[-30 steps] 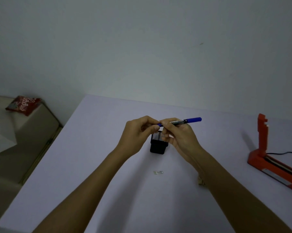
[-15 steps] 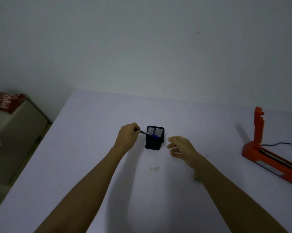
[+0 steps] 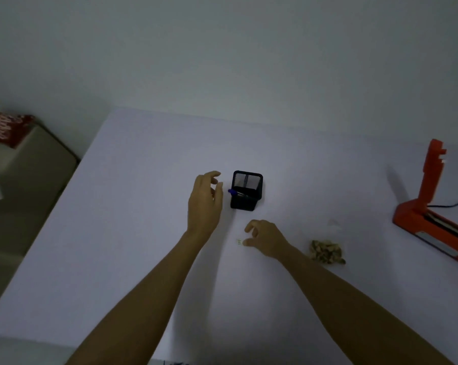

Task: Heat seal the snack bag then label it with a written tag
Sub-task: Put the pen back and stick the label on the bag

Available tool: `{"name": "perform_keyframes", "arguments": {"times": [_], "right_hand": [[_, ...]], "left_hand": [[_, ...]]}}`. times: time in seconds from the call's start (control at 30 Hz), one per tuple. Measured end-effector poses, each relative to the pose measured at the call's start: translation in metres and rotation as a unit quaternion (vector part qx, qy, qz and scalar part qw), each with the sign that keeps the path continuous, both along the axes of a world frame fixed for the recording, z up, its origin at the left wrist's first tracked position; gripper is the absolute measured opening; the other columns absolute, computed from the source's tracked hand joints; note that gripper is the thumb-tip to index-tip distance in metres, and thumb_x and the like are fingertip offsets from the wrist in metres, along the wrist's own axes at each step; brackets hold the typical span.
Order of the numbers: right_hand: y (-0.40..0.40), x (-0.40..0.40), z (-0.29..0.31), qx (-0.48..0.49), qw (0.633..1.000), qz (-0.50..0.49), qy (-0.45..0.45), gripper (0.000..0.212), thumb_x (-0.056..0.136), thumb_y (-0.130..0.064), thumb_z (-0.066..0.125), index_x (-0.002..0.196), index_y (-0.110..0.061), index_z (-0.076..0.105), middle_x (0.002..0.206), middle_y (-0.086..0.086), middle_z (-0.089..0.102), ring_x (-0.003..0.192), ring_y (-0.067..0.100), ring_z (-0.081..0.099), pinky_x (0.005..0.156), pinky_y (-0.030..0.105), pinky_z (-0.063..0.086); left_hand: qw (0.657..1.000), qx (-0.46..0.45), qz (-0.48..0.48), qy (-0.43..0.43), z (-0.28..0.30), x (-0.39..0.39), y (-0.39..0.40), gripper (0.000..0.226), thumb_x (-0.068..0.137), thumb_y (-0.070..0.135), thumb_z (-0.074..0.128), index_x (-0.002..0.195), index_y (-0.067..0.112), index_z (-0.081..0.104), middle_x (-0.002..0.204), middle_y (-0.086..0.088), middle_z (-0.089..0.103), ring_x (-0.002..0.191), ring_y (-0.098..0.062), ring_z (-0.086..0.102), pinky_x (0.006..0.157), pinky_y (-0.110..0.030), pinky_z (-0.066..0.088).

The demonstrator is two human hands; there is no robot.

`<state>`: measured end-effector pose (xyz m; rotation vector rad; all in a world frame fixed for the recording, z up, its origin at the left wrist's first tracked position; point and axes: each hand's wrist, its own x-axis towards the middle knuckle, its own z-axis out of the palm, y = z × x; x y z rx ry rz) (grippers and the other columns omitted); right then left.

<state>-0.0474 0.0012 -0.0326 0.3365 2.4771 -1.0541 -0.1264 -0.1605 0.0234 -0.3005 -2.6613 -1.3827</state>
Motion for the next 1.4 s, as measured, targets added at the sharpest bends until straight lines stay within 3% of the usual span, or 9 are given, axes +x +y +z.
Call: {"name": "perform_keyframes", "arguments": {"times": [0.1,0.27,0.47,0.57,0.67,0.8,1.0,1.2,1.4], "right_hand": [[-0.004,0.000,-0.013,0.007,0.999,-0.017,0.027,0.023,0.080,-0.012,0.074,0.098,-0.005,0.061,0.073,-0.005,0.048,0.073,0.016,0.050,0.053,0.016,0.034],[-0.005,-0.002,-0.020,-0.011,0.998,-0.054,0.025,0.020,0.074,-0.004,0.078,0.088,0.000,0.064,0.065,-0.008,0.049,0.058,0.004,0.045,0.056,0.015,0.038],[-0.005,-0.001,-0.023,-0.002,0.999,-0.042,0.035,0.022,0.075,-0.007,0.078,0.090,-0.001,0.064,0.065,-0.010,0.048,0.062,0.009,0.048,0.061,0.018,0.042],[-0.006,-0.001,-0.024,0.001,0.998,-0.039,0.040,0.022,0.076,-0.009,0.078,0.092,-0.004,0.064,0.069,-0.007,0.050,0.069,0.014,0.052,0.070,0.026,0.047],[-0.006,0.000,-0.026,0.003,0.998,-0.045,0.036,0.022,0.077,-0.009,0.077,0.094,-0.005,0.063,0.070,-0.006,0.050,0.071,0.015,0.053,0.070,0.025,0.046],[-0.005,0.001,-0.028,0.004,0.998,-0.043,0.035,0.023,0.079,-0.010,0.075,0.097,-0.005,0.062,0.069,-0.008,0.048,0.072,0.016,0.052,0.069,0.023,0.042],[-0.005,0.000,-0.029,0.031,0.999,-0.003,0.042,0.024,0.083,-0.012,0.071,0.103,-0.003,0.062,0.096,0.015,0.066,0.083,0.024,0.060,0.081,0.032,0.049],[-0.008,0.001,-0.032,0.060,0.997,-0.010,0.040,0.016,0.089,-0.015,0.065,0.096,-0.001,0.067,0.096,0.014,0.069,0.088,0.026,0.065,0.078,0.030,0.050],[-0.010,0.009,-0.030,0.101,0.994,0.023,0.029,0.018,0.094,-0.016,0.056,0.099,-0.004,0.069,0.102,0.014,0.062,0.090,0.025,0.062,0.082,0.031,0.051]], "left_hand": [[1.000,-0.004,0.018,-0.011,-0.018,0.022,-0.013,0.022,0.098,0.016,0.047,0.118,0.017,0.055,0.104,0.007,0.051,0.074,0.001,0.051,0.066,-0.012,0.046],[0.990,-0.087,-0.070,-0.086,-0.066,0.052,-0.013,0.022,0.096,0.012,0.048,0.115,0.015,0.059,0.107,-0.003,0.059,0.082,-0.005,0.052,0.072,-0.017,0.046],[0.956,-0.192,-0.177,-0.134,-0.091,0.064,0.007,0.029,0.091,0.010,0.055,0.119,0.007,0.058,0.113,-0.011,0.056,0.096,-0.025,0.058,0.080,-0.036,0.053],[0.946,-0.233,-0.188,-0.121,-0.092,0.063,0.011,0.021,0.091,0.010,0.056,0.110,0.004,0.060,0.107,-0.013,0.057,0.090,-0.025,0.057,0.074,-0.034,0.052],[0.936,-0.264,-0.198,-0.125,-0.094,0.061,0.013,0.015,0.091,0.009,0.056,0.105,0.005,0.060,0.106,-0.012,0.057,0.090,-0.023,0.056,0.076,-0.031,0.051],[0.936,-0.254,-0.190,-0.153,-0.096,0.057,0.015,0.012,0.094,0.008,0.049,0.098,0.001,0.058,0.104,-0.013,0.053,0.092,-0.025,0.053,0.079,-0.033,0.048],[0.938,-0.232,-0.211,-0.149,-0.094,0.062,0.024,0.017,0.095,0.004,0.041,0.102,0.000,0.056,0.102,-0.019,0.055,0.090,-0.028,0.053,0.080,-0.037,0.046],[0.933,-0.250,-0.213,-0.150,-0.094,0.060,0.021,0.021,0.096,0.009,0.043,0.114,0.006,0.056,0.117,-0.015,0.052,0.105,-0.031,0.052,0.089,-0.038,0.045],[0.926,-0.263,-0.251,-0.107,-0.090,0.058,0.016,0.022,0.091,0.010,0.055,0.112,0.007,0.059,0.117,-0.011,0.053,0.097,-0.022,0.055,0.085,-0.030,0.050]]}}
